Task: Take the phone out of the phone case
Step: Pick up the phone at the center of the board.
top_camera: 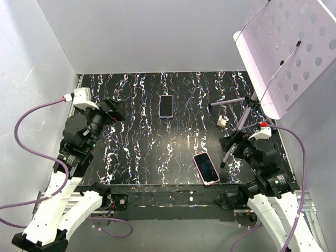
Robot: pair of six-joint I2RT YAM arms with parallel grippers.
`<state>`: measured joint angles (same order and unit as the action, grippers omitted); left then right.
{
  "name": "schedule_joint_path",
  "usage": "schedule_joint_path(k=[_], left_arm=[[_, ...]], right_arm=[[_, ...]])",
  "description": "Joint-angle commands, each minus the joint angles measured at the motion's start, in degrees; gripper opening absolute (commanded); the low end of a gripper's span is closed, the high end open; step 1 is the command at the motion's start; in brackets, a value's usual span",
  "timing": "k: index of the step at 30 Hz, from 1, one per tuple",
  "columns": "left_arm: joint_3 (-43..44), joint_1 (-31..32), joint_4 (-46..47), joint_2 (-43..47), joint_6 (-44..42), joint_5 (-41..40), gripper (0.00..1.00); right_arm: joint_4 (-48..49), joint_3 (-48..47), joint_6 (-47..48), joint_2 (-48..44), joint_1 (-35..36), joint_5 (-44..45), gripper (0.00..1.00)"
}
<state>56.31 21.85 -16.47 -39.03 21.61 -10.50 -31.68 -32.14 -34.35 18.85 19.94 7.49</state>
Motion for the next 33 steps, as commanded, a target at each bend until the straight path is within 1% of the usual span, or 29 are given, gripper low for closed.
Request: schedule_joint_path(k=[1, 2, 3, 4, 7, 9, 11, 17, 19, 23, 28, 30, 32, 33], left_arm=[[-0.33, -0.22, -7.6, -0.88, 4.84, -3.03, 1.0], [-0.59, -0.22, -8.31, -0.79, 5.2, -2.16, 1.0], [-1.03, -0.22, -8.58, -0.79, 4.68, 0.02, 1.0], [-1.47, -0.22, -8.58, -0.96, 3.63, 2.48, 1.0], [-3.22, -0.22, -8.32, -1.84, 3.27, 9.52, 1.0], [-4.8, -0.22, -7.27, -2.63, 3.79, 14.52, 1.0], [-6.47, -0.22, -4.99, -4.21, 4.06, 19.71, 1.0], [-6.66, -0.14, -3.31, -13.78, 9.23, 30.7, 1.0], [-6.83, -0.22, -3.66, -17.03, 11.51, 31.42, 1.0], [-9.37, 1.26, -1.82, -18.89, 16.36, 32.03, 1.0], [-10.78, 3.11, -1.64, -17.58, 17.86, 32.12, 1.0], [-11.22, 3.29, -1.81, -16.35, 17.95, 32.56, 1.0], [-11.58, 3.56, -2.6, -15.04, 17.77, 31.95, 1.0], [-11.93, 3.64, -2.95, -14.51, 17.86, 31.51, 0.99]], right_arm=[[0.13, -2.49, -0.81, 3.02, -0.08, -1.94, 1.0], [-0.13, -2.49, -0.29, 4.16, -0.08, -2.73, 1.0], [-0.05, -2.49, 1.11, 5.05, -0.08, -4.92, 0.95], [0.21, -2.31, 2.08, 6.01, -0.08, -7.03, 0.93], [2.67, -0.74, 3.76, 9.17, -0.08, -15.72, 0.92], [3.29, -0.64, 3.59, 12.86, 0.36, -19.77, 0.93], [3.64, -0.73, 2.97, 16.55, 2.63, -20.32, 0.92], [5.4, -1.61, 0.51, 24.91, 13.18, -14.79, 0.92], [5.23, -1.96, 1.3, 27.45, 15.47, -11.54, 0.91], [0.41, -5.2, 3.14, 33.52, 17.58, -2.5, 0.91], [-3.65, -10.21, 6.13, 43.62, 18.11, 1.38, 0.93], [-3.04, -11.27, 7.88, 46.44, 18.46, -1.05, 0.96], [-2.77, -11.98, 9.38, 49.16, 18.64, -4.22, 0.96], [-3.12, -12.33, 9.91, 50.13, 18.64, -4.41, 0.96]])
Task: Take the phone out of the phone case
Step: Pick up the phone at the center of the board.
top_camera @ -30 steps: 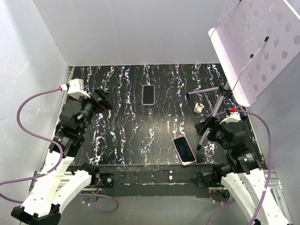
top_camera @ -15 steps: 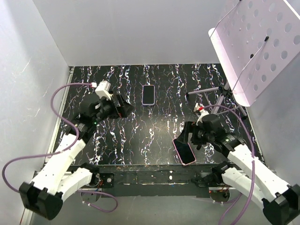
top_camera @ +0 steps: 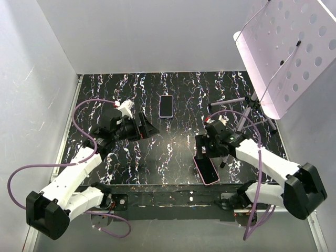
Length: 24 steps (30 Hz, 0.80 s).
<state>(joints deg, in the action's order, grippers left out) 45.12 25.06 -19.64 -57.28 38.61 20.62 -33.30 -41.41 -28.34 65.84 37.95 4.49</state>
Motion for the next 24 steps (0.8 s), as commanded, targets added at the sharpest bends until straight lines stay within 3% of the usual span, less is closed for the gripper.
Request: schedule_joint_path(k=[1, 4, 9, 19, 22, 24], left_arm=[[-1.09, 0.43, 0.04, 4.45, 0.85, 0.12, 1.0], [-2.23, 0.52, -0.05, 5.77, 1.55, -0.23, 1.0], [-2.5, 0.61, -0.22, 5.33, 2.08, 0.3, 1.0], [-2.76, 0.78, -0.84, 5.51, 1.73, -0.14, 1.0], [-2.85, 0.78, -0.84, 5.51, 1.82, 0.21, 1.0], [-2.85, 0.78, -0.84, 5.33, 1.91, 0.56, 1.0]], right_arm=[[-1.85, -3.33, 4.25, 4.63, 0.54, -1.42, 0.97], [-1.86, -4.82, 7.14, 9.19, 0.72, -7.72, 0.98], [-3.97, -7.72, 8.47, 16.59, 1.77, -8.89, 0.98], [-8.36, -11.94, 4.52, 27.66, 6.86, 2.54, 0.96], [-6.96, -12.03, 3.29, 30.22, 8.19, 3.33, 0.89], [-5.12, -11.5, 2.68, 30.22, 8.36, 3.68, 0.78]])
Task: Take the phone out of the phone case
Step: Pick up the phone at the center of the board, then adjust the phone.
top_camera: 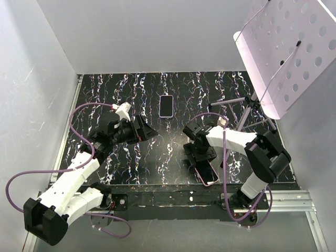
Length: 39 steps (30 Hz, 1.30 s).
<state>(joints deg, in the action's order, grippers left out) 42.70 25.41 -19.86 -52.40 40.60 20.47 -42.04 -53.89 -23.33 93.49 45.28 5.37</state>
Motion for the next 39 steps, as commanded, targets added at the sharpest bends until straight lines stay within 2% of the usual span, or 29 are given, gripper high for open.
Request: schedule_joint_path(k=[1, 2, 3, 4, 5, 9, 12, 16, 20, 23, 24, 28, 31, 34, 37, 39], left_arm=[[-0.51, 0.43, -0.53, 0.2, -0.08, 1.06, 1.0], [-0.6, 0.43, -0.62, 0.11, 0.01, 1.33, 0.99], [-0.86, 0.43, -0.53, -0.15, 0.27, 1.68, 1.0], [-1.3, 0.43, -0.45, -0.42, 0.7, 1.85, 1.0], [-1.82, 0.43, -0.01, -1.03, 1.14, 2.29, 1.0], [-8.14, 0.43, 9.36, -4.1, 9.55, 8.51, 1.0], [-14.38, 0.87, 21.66, -6.74, 17.29, 12.22, 0.92], [-17.29, 3.58, 27.76, -9.99, 20.22, 11.88, 0.9], [-17.12, 8.86, 27.6, -11.67, 15.14, 8.63, 0.88], [-16.42, 11.24, 25.75, -12.55, 9.08, 6.52, 0.63], [-16.24, 11.59, 24.61, -12.38, 6.88, 5.82, 0.6], [-15.98, 11.94, 20.74, -10.53, -0.33, 2.92, 0.61], [-16.42, 11.95, 20.21, -9.12, -3.76, 1.16, 0.7], [-16.42, 12.3, 21.43, -10.08, -5.18, 2.02, 0.73], [-16.5, 12.73, 24.42, -11.84, -4.22, 3.7, 0.7], [-16.77, 12.91, 26.27, -12.37, -3.34, 4.23, 0.62]], right_arm=[[4.5, 1.07, -2.77, 2.22, 1.04, 3.16, 0.68], [5.47, 0.98, -3.03, 1.52, 1.04, 3.07, 0.55], [6.35, 0.98, -2.95, 0.39, 1.13, 3.07, 0.37], [7.4, 0.72, -2.95, -0.41, 1.39, 2.81, 0.11], [8.02, 0.28, -3.21, -1.29, 1.39, 2.98, 0.02], [10.22, -2.0, -3.56, -4.28, 1.57, 4.38, 0.01], [12.41, -3.94, -5.92, -6.47, 1.48, 3.61, 0.01], [16.72, -5.7, -13.21, -8.41, 1.39, 0.88, 0.01], [18.57, -7.98, -20.25, -7.36, 1.31, -3.16, 0.01], [19.89, -9.21, -22.54, -6.14, 1.04, -7.73, 0.01], [19.98, -9.57, -22.89, -5.78, 1.04, -8.87, 0.01], [21.47, -8.78, -24.13, -6.21, 0.78, -11.42, 0.01], [22.7, -7.46, -25.27, -7.53, 0.78, -13.27, 0.01], [23.67, -6.5, -26.41, -8.85, 0.78, -15.64, 0.01], [25.16, -5.7, -27.99, -9.99, 0.78, -17.66, 0.01], [26.48, -5.26, -28.96, -10.78, 0.78, -18.89, 0.01]])
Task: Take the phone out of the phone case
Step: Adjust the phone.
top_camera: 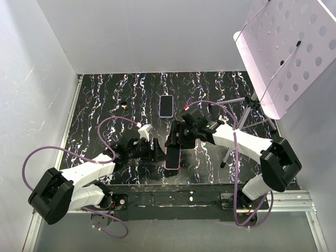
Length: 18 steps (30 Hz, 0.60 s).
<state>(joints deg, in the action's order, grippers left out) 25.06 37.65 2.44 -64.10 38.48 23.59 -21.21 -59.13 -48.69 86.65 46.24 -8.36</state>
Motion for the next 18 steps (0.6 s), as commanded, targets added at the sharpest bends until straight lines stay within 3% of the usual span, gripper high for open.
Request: schedule_joint_path(k=[1, 10, 12, 15, 18], left_arm=[[0.69, 0.67, 4.5, -0.77, -0.52, 1.1, 0.58], [1.48, 0.76, 8.72, -0.68, 3.27, 6.81, 0.15], [2.18, 0.67, 8.47, -0.16, 3.09, 7.69, 0.01], [3.33, 0.67, 7.76, 1.51, 3.36, 9.62, 0.0], [4.64, 0.58, 8.37, 2.92, 4.94, 14.18, 0.0]], right_arm=[[6.0, 0.24, -4.04, -4.38, -0.18, -5.7, 0.01], [10.66, 3.85, -6.25, -8.51, -0.18, -7.28, 0.01], [12.85, 4.46, -4.85, -8.95, -0.45, -10.08, 0.04], [11.04, 4.2, 0.68, -10.53, -0.8, -13.43, 0.47], [7.33, 5.95, 5.43, -15.44, -0.97, -11.24, 0.71]])
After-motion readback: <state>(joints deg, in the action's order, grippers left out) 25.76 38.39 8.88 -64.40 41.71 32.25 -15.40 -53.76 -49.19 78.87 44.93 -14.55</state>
